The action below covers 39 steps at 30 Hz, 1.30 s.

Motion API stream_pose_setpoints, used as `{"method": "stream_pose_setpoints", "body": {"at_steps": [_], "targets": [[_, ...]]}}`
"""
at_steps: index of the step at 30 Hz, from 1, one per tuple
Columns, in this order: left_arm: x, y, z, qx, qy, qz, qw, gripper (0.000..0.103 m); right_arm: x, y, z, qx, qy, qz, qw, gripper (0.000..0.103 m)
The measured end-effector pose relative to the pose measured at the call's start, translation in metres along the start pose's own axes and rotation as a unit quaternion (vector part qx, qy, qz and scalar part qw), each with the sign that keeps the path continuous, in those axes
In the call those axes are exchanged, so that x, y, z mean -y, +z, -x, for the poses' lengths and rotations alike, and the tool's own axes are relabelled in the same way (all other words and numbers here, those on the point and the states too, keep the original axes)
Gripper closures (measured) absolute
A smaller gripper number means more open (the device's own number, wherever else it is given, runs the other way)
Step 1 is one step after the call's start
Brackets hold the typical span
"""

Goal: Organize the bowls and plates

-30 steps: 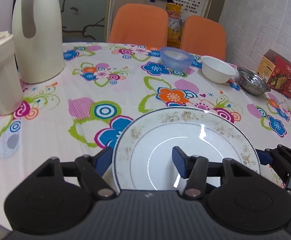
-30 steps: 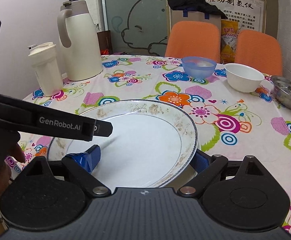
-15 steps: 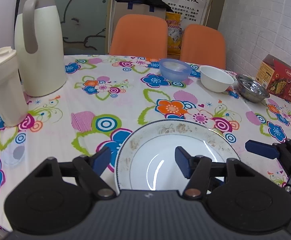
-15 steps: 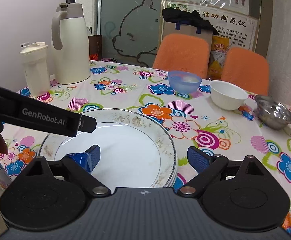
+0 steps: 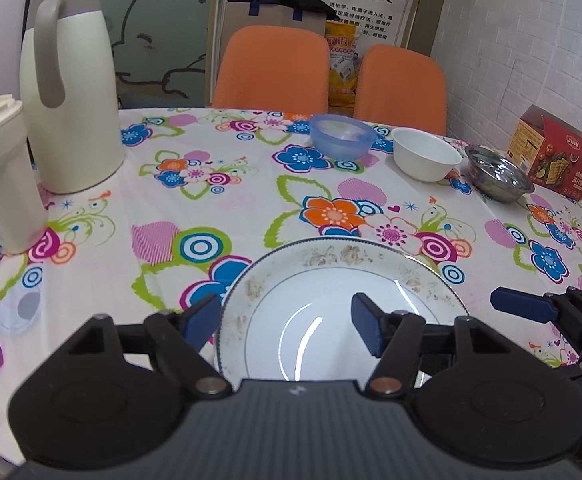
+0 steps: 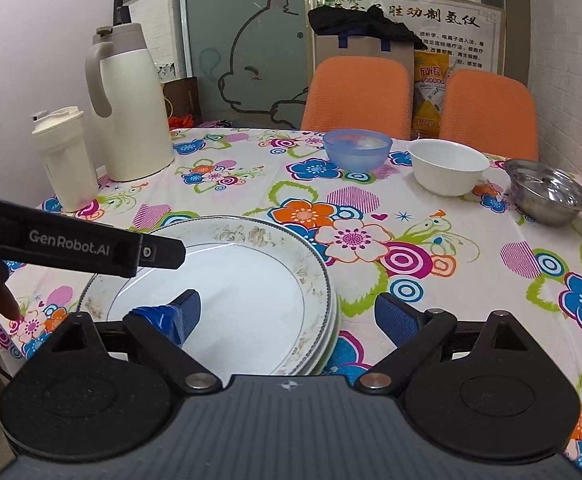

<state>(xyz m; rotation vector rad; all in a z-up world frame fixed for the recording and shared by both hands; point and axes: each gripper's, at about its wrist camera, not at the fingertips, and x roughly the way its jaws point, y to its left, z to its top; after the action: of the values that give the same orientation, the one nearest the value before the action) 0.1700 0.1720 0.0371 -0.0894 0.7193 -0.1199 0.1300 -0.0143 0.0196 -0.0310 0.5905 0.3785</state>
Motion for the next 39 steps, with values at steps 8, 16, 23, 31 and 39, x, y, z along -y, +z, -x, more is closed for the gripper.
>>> {"method": "stream_pose_setpoints", "body": {"at_steps": [8, 16, 23, 31, 39], "targets": [[0.016, 0.005, -0.001, -0.005, 0.000, -0.006, 1.0000, 0.031, 0.028, -0.004, 0.006, 0.000, 0.002, -0.042, 0.999, 0.021], [0.053, 0.018, -0.016, -0.024, -0.014, -0.028, 0.9992, 0.031, 0.076, -0.011, 0.014, -0.004, -0.017, -0.069, 0.997, 0.021], [0.114, 0.060, -0.049, -0.043, -0.068, -0.060, 0.9949, 0.031, 0.151, 0.012, 0.027, 0.012, -0.081, -0.044, 0.996, 0.021], [0.202, 0.129, -0.140, -0.058, -0.133, -0.012, 0.9893, 0.031, 0.268, 0.067, -0.006, 0.010, -0.162, -0.060, 0.985, 0.021], [0.245, 0.153, -0.239, -0.117, -0.096, 0.083, 0.9851, 0.031, 0.346, 0.090, -0.077, -0.034, -0.163, -0.098, 0.981, 0.021]]}}
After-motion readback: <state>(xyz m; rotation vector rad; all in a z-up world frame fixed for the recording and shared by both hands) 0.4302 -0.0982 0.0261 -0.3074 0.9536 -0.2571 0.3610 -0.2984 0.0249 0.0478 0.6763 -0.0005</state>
